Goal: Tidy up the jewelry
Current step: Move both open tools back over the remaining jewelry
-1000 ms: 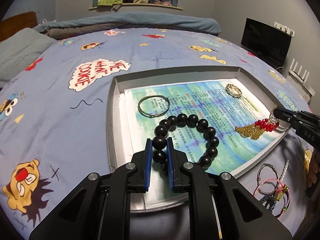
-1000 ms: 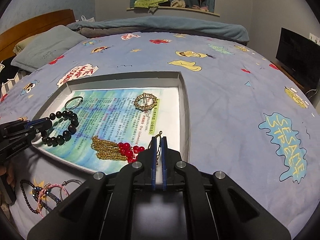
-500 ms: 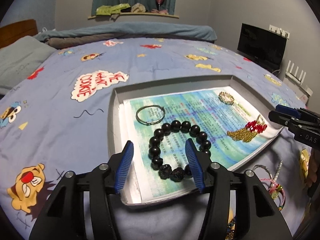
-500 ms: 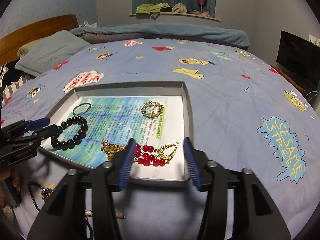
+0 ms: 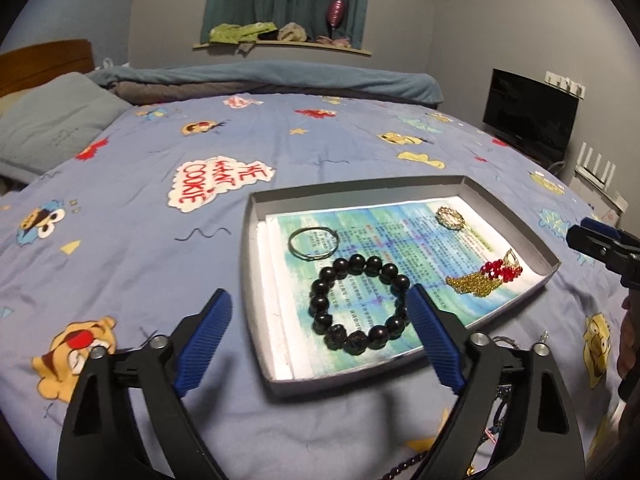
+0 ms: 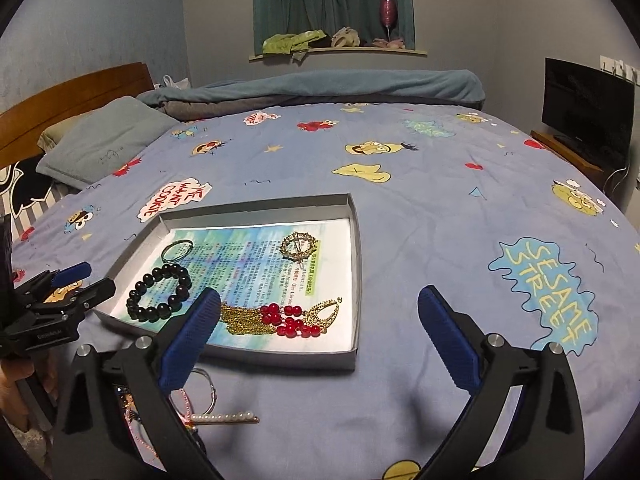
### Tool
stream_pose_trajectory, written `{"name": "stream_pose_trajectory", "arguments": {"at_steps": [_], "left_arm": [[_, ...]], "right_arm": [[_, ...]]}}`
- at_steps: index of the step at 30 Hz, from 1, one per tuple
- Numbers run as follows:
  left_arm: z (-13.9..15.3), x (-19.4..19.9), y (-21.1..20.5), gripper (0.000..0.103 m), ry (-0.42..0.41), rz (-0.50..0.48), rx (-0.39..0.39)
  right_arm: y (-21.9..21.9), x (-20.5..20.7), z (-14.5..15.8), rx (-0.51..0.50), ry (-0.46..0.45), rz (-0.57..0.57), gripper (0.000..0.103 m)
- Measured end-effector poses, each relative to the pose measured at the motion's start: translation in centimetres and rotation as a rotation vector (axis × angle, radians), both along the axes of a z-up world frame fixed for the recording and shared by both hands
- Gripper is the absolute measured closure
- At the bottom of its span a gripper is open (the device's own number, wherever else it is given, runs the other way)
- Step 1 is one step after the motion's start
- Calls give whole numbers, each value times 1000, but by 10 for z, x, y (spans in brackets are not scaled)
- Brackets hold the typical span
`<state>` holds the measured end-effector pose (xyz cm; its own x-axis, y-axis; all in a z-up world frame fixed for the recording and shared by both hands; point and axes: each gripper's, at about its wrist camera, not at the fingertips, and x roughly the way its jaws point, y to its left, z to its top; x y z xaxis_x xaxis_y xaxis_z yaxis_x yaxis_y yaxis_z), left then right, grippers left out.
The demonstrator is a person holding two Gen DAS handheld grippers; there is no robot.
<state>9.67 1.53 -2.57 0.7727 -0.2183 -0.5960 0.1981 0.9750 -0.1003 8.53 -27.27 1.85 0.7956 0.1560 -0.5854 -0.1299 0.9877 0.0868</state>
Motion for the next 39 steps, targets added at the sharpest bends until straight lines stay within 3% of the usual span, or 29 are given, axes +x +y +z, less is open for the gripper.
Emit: {"name": "stream_pose_trajectory", "arguments": {"at_steps": [10, 18, 28, 39], "left_arm": [[34, -35, 18, 9, -37, 44, -11], [48, -66, 21, 8, -54, 40, 39], [19, -95, 13, 8, 32, 6, 71], [-21, -103, 6, 8, 135, -13, 30]], "right_arm": [[-10, -22, 17, 24, -30, 7, 5], [-20, -39, 15, 28, -24, 7, 5], [-16, -59, -7, -39, 18, 58, 5], [6, -73, -31, -25, 86, 152, 5]]}}
